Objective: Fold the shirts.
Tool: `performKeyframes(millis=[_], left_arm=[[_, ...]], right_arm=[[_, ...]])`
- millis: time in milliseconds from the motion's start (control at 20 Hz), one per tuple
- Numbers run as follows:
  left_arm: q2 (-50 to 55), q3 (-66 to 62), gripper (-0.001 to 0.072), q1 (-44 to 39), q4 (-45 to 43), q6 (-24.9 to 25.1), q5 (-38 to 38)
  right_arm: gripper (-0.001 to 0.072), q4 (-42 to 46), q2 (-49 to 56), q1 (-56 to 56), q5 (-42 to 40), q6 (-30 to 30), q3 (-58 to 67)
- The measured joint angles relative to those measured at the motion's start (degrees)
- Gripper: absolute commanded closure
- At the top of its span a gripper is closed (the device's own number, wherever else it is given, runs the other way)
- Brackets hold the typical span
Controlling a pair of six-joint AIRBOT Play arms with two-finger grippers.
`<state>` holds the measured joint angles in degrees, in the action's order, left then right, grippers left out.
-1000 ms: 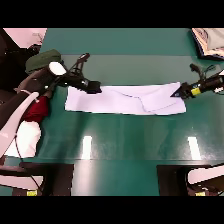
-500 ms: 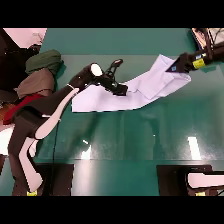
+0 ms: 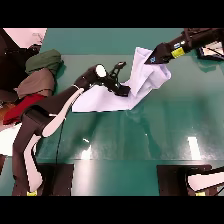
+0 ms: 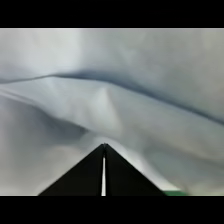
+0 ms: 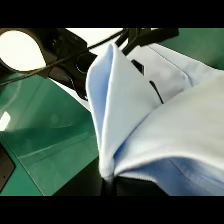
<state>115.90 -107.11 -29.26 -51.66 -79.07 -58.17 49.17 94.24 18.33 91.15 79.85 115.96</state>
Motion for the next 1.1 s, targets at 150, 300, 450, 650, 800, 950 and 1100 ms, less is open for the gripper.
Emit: performKeyframes(millis=[150, 300, 450, 650, 800, 950, 1100], left_arm=[[-3.78, -0.15, 0.0688, 2.97, -5.49, -0.28, -2.29], [-8.41, -0.2, 0.0687, 8.04, -11.82, -0.46, -6.12], [-13.94, -0.22, 0.0686, 14.69, -15.3, -0.5, -9.7], [-21.53, -0.24, 0.0686, 23.1, -17.14, -0.52, -12.66], [-26.23, -0.24, 0.0686, 27.36, -17.55, -0.52, -13.86], [-29.27, -0.24, 0.0686, 29.64, -17.79, -0.52, -15.15], [-30.42, 0.61, 0.0686, 30.53, -16.61, -0.5, -16.94]], right_arm=[[0.07, 0.02, 0.52, 1.84, -1.03, -0.09, -0.57], [0.0698, -0.09, 1.49, 4.9, -3.17, -1.18, -0.92], [0.0698, -1.55, 4.35, 10.32, -7.28, -3.37, -0.98], [0.0355, -8.98, 12.28, 19.8, -19.45, -9.09, -0.22], [0.0316, -11.56, 18.21, 25.64, -27.85, -11.93, 2.62], [0.0317, -10.21, 18.03, 26.93, -31.74, -13.81, 0.83], [0.0318, -3.74, 13.49, 23.58, -29.66, -14.21, -3.58]])
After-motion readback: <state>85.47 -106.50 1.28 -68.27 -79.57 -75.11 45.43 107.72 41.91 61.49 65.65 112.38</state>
